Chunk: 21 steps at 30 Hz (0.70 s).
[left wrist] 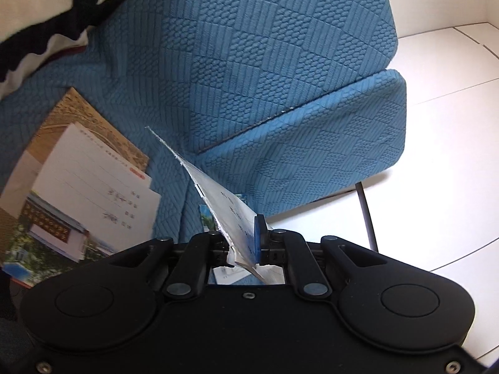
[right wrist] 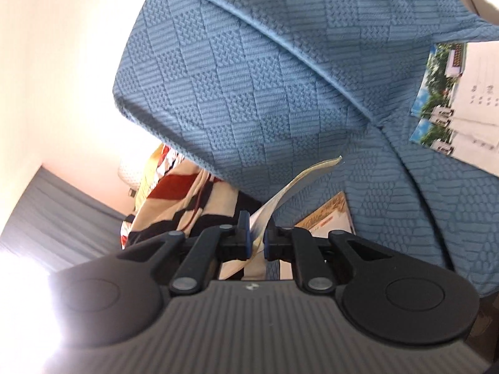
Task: Organize objects
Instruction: 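Carry the held card and booklets with both grippers toward the tan book stack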
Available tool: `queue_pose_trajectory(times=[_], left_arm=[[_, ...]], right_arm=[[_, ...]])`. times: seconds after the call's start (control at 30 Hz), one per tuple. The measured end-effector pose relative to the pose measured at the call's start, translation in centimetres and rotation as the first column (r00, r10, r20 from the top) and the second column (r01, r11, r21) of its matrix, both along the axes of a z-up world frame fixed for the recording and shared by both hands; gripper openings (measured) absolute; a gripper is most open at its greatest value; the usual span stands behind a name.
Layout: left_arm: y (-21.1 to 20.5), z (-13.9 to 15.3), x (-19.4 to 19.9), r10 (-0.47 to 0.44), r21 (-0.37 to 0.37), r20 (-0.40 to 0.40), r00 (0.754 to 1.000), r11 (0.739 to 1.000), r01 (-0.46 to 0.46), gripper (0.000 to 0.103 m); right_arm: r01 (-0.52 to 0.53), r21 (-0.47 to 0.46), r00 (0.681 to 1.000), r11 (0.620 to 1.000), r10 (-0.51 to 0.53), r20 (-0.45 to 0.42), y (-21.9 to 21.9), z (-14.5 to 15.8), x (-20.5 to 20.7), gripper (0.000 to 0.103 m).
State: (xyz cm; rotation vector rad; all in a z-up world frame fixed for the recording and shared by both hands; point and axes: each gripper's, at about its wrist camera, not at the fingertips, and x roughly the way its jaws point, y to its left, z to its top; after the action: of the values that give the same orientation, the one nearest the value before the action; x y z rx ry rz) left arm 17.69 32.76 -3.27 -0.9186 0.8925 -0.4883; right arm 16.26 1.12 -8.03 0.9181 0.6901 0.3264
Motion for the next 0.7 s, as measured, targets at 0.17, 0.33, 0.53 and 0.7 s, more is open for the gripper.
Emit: queue_pose_trajectory(times=[0.17,0.33,0.53,0.7], left_arm=[[2.1,-0.9,-0.6,0.026,0.015,0.001,1.000,1.000,-0.026,0.008],[3.9,-2.6,-0.9,0.047,0.010,-0.027,0.999,0.999,-0.047,0.009],[5.0,-4.6,-1.6,0.058,0.063,-0.050,0.997,0.996,-0.055,0.010],[5.7,-6.0,-2.3,0.074,0.106,-0.088,0.993,0.992,-0.064,0.011]], right_arm=[[-0.060,-0.045,0.998,0.997,0.060,0.006,2.1,-0.7,0.3,0.011],[-0.105,-0.073,0.994,0.992,0.105,-0.004,3.6,-2.0,0.6,0.012],[-0.131,-0.074,0.990,0.989,0.127,-0.057,4.6,-4.4,0.3,0.013],[-0.155,-0.084,0.983,0.984,0.146,-0.108,5.5,-5.9,0.1,0.013]])
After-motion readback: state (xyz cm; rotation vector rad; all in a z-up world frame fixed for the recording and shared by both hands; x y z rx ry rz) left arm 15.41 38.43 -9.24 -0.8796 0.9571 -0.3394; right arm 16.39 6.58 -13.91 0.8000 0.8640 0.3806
